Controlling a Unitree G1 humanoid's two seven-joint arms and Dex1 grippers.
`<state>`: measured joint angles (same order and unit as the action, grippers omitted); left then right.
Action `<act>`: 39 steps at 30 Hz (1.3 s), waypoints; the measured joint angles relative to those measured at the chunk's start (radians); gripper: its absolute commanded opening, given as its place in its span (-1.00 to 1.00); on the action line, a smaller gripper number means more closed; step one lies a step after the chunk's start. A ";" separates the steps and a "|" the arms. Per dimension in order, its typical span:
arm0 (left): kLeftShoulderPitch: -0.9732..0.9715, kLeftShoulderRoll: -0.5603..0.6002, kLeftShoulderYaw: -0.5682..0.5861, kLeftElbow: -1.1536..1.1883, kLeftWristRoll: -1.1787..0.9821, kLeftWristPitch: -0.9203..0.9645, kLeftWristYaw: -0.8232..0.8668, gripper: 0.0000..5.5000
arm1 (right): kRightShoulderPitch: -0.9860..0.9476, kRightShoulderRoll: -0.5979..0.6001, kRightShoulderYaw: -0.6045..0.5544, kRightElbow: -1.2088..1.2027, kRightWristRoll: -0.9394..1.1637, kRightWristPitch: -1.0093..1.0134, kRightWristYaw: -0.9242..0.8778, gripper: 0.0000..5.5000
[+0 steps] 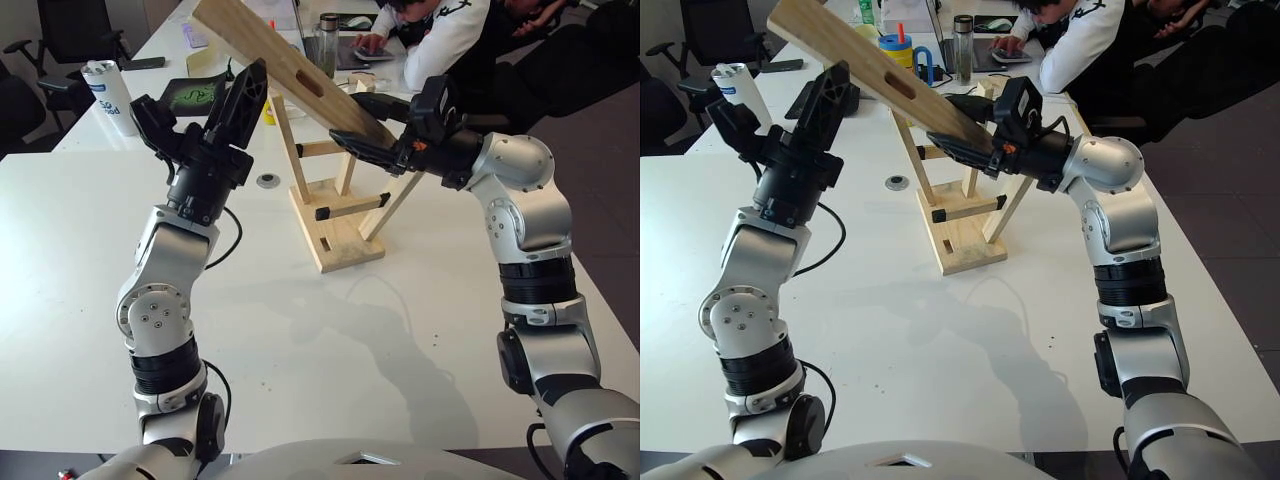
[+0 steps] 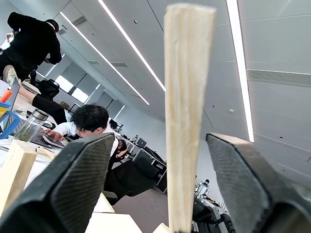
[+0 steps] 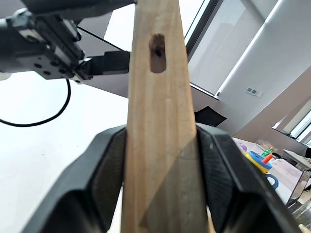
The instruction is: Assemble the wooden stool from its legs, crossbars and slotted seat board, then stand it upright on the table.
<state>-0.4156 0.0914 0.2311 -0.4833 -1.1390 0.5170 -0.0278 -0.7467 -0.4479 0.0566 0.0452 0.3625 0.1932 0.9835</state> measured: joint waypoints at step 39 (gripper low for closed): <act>-0.002 0.024 0.071 0.072 0.011 -0.069 0.058 -0.63 | 0.051 -0.031 -0.099 -0.043 0.055 0.158 -0.090 0.08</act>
<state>-0.4173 0.1154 0.3018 -0.4111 -1.1279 0.4477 0.0306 -0.6957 -0.4793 -0.0422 0.0022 0.4179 0.3514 0.8936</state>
